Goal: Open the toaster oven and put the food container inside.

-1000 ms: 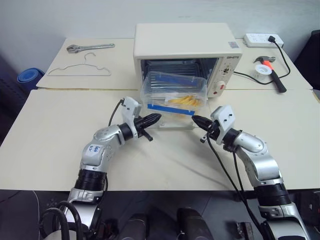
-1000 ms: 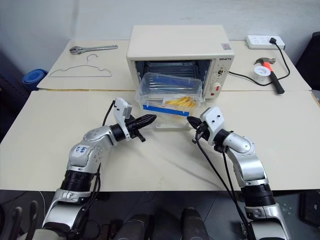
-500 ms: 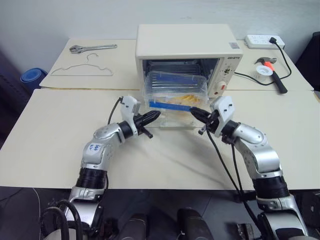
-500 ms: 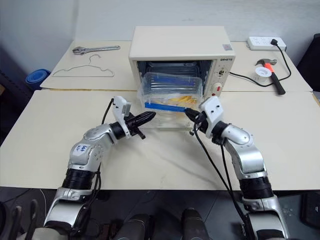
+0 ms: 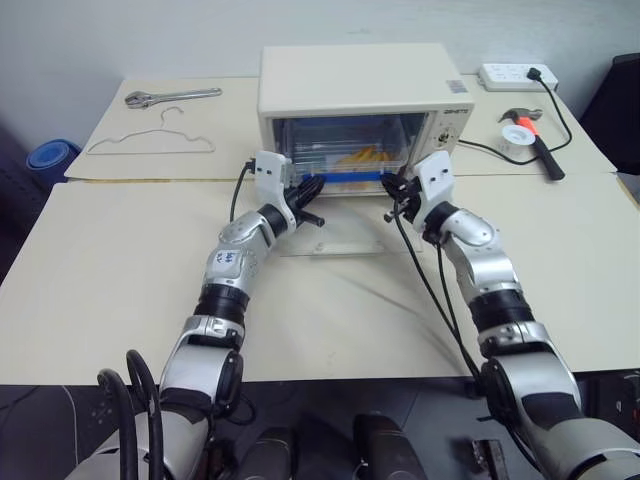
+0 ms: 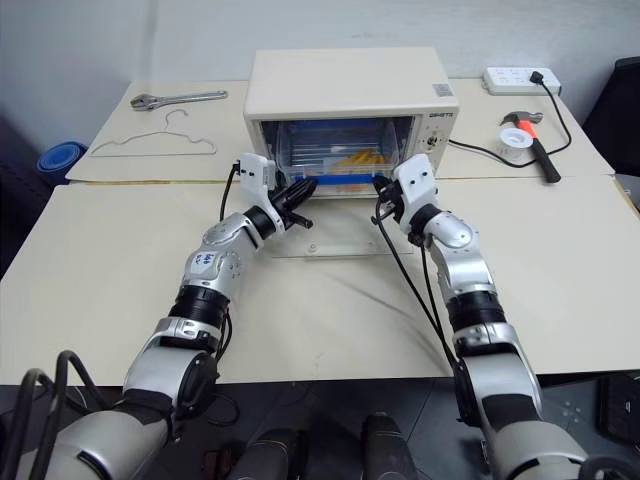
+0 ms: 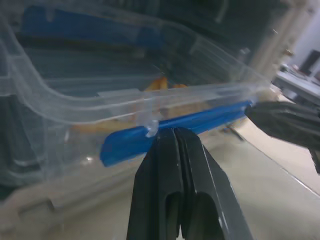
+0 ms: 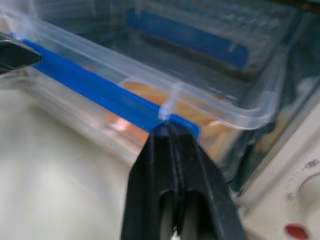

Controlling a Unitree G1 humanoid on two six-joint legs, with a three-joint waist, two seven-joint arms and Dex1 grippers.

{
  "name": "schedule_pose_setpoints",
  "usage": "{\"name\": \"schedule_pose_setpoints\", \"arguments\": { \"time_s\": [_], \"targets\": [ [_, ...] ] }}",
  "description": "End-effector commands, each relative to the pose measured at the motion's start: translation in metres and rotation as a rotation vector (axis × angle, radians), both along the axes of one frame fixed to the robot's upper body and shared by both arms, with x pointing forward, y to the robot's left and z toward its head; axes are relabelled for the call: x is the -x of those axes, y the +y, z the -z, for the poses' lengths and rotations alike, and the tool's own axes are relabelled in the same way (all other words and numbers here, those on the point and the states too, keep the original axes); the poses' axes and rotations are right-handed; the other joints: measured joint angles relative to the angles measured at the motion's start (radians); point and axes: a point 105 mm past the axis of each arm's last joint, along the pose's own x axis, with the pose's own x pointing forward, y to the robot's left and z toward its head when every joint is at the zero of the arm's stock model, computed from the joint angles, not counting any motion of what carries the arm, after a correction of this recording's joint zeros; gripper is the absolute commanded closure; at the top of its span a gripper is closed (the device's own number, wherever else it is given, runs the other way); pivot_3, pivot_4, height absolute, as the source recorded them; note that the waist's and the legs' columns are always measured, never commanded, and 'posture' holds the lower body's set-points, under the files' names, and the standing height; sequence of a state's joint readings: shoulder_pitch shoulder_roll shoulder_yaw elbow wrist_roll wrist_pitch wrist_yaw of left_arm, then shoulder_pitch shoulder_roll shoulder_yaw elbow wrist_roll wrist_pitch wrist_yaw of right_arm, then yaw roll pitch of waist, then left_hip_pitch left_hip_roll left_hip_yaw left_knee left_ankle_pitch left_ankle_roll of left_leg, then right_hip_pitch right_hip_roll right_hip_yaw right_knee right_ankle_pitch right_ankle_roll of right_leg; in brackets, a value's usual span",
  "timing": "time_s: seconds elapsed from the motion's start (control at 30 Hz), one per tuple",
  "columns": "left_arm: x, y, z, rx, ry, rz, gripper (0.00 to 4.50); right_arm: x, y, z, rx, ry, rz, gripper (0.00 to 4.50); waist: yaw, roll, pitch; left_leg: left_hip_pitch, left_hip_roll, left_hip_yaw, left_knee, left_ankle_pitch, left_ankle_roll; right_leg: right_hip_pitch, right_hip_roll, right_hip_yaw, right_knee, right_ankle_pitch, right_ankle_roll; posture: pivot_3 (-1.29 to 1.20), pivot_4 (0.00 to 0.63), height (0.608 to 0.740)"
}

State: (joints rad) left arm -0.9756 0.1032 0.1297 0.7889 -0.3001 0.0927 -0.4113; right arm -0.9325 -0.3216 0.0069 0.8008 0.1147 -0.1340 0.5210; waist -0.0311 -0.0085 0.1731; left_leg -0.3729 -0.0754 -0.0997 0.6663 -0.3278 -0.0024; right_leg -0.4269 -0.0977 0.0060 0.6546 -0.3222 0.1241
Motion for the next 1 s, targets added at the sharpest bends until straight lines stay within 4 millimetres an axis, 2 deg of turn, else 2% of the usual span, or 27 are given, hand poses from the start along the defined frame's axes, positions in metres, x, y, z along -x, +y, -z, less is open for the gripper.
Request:
{"name": "schedule_pose_setpoints", "arguments": {
  "time_s": [0.03,0.17,0.23,0.3,0.37,0.43,0.5,0.53,0.57,0.63,0.73,0.87,0.93,1.0],
  "targets": [
    [-0.007,0.004,-0.013,0.002,-0.058,-0.055,4.47,-0.008,-0.003,-0.014,-0.03,-0.043,0.028,4.5,-0.002,0.0,0.0,0.0,0.0,0.0,0.0,0.0,0.0,0.0,0.0,0.0,0.0,0.0,0.0,0.0,0.15,0.74],
    [-0.003,0.001,-0.011,-0.035,-0.086,-0.015,4.47,-0.011,-0.001,-0.013,-0.026,-0.036,0.015,4.5,-0.007,0.0,0.0,0.0,0.0,0.0,0.0,0.0,0.0,-0.001,-0.001,0.0,0.001,0.0,0.0,0.0,0.15,0.74],
    [0.009,0.002,-0.011,-0.014,-0.114,0.065,4.47,-0.007,-0.003,-0.016,-0.03,-0.047,-0.01,4.5,-0.012,0.0,0.0,0.0,0.001,0.0,0.0,0.0,0.0,-0.002,-0.002,0.0,0.001,0.0,0.0,0.0,0.15,0.74],
    [0.026,0.009,-0.008,-0.041,-0.122,0.137,4.47,-0.003,-0.015,-0.023,-0.022,-0.075,0.001,4.5,-0.022,0.0,0.0,-0.001,0.001,0.0,0.0,0.0,0.0,-0.002,-0.003,0.0,0.001,0.0,0.0,0.0,0.15,0.74],
    [0.053,0.021,-0.004,-0.111,-0.141,0.234,4.47,0.008,-0.027,-0.031,-0.039,-0.09,-0.025,4.5,-0.029,0.0,0.0,-0.001,0.002,0.0,-0.001,0.0,0.0,-0.002,-0.004,0.001,0.001,0.0,0.0,0.0,0.15,0.74],
    [0.083,0.04,-0.003,-0.167,-0.16,0.317,3.91,0.024,-0.041,-0.036,-0.029,-0.097,-0.069,4.5,-0.029,0.001,0.0,-0.001,0.003,-0.001,-0.001,0.0,0.0,-0.003,-0.003,0.002,0.0,0.0,0.0,0.0,0.15,0.74],
    [0.114,0.056,-0.01,-0.205,-0.248,0.412,3.33,0.039,-0.054,-0.031,0.021,-0.065,-0.105,4.5,-0.027,0.001,0.0,-0.002,0.003,-0.002,-0.002,0.0,0.0,-0.004,-0.002,0.003,-0.001,0.0,0.0,0.0,0.15,0.74],
    [0.129,0.068,-0.007,-0.261,-0.254,0.457,3.03,0.045,-0.063,-0.02,0.06,-0.023,-0.123,4.5,-0.023,0.001,0.0,-0.002,0.003,-0.002,-0.001,0.0,-0.001,-0.003,-0.003,0.003,-0.001,0.0,0.0,0.0,0.15,0.74],
    [0.142,0.084,0.001,-0.308,-0.209,0.504,2.7,0.05,-0.075,0.001,0.117,0.056,-0.13,4.5,-0.022,0.001,0.0,-0.002,0.003,-0.002,-0.002,0.0,-0.001,-0.003,-0.002,0.002,-0.002,0.0,0.0,0.0,0.15,0.74],
    [0.158,0.102,0.007,-0.348,-0.148,0.558,2.13,0.058,-0.088,0.026,0.18,0.151,-0.152,4.5,-0.017,0.001,0.0,0.0,0.003,-0.002,-0.001,-0.001,-0.001,0.001,-0.002,0.002,-0.007,0.0,-0.001,0.0,0.15,0.74],
    [0.168,0.115,0.007,-0.36,-0.14,0.588,1.2,0.063,-0.081,0.054,0.229,0.218,-0.229,4.5,-0.003,0.002,0.001,0.004,0.002,-0.001,-0.001,-0.001,0.0,0.005,-0.002,0.002,-0.008,0.001,-0.002,0.0,0.15,0.74],
    [0.172,0.118,0.006,-0.348,-0.117,0.603,0.02,0.061,-0.067,0.074,0.237,0.237,-0.28,4.5,0.0,0.003,0.001,0.003,0.002,-0.001,-0.001,0.0,0.0,0.004,-0.002,0.002,-0.008,0.001,-0.002,0.0,0.15,0.74],
    [0.173,0.118,0.003,-0.315,-0.124,0.589,0.02,0.06,-0.051,0.074,0.214,0.206,-0.337,4.5,0.0,0.003,0.001,0.003,0.002,-0.001,-0.001,-0.001,0.0,0.003,-0.002,0.002,-0.008,0.001,-0.002,0.0,0.15,0.74],
    [0.17,0.118,-0.004,-0.252,-0.153,0.539,0.02,0.056,-0.037,0.06,0.149,0.132,-0.366,4.5,-0.003,0.003,0.001,0.003,0.003,-0.001,-0.001,-0.001,0.0,0.003,-0.002,0.002,-0.008,0.001,-0.002,0.0,0.15,0.74]
  ]
}}
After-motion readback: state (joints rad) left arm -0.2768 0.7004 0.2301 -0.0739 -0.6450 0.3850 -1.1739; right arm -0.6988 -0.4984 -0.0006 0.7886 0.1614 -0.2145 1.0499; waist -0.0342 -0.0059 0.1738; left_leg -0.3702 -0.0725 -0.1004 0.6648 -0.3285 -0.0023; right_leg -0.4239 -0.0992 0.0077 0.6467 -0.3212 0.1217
